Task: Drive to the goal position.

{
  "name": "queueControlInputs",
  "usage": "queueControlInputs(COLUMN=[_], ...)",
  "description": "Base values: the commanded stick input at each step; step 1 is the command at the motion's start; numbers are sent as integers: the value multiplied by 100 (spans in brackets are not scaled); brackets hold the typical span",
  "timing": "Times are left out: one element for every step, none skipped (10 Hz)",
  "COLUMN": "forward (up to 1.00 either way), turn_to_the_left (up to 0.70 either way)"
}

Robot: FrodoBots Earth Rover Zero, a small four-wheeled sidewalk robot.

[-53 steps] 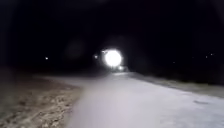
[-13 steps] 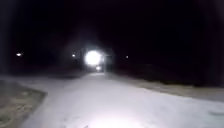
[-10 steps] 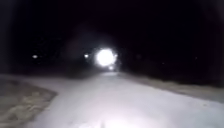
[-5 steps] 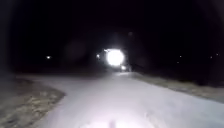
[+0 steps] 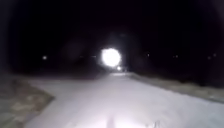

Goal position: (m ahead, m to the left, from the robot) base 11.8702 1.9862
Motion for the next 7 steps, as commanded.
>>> queueControlInputs(forward=[70, 70, 70, 70, 70, 70, 70], turn_to_the_left=[-31, 0, 0, 0, 0, 0, 0])
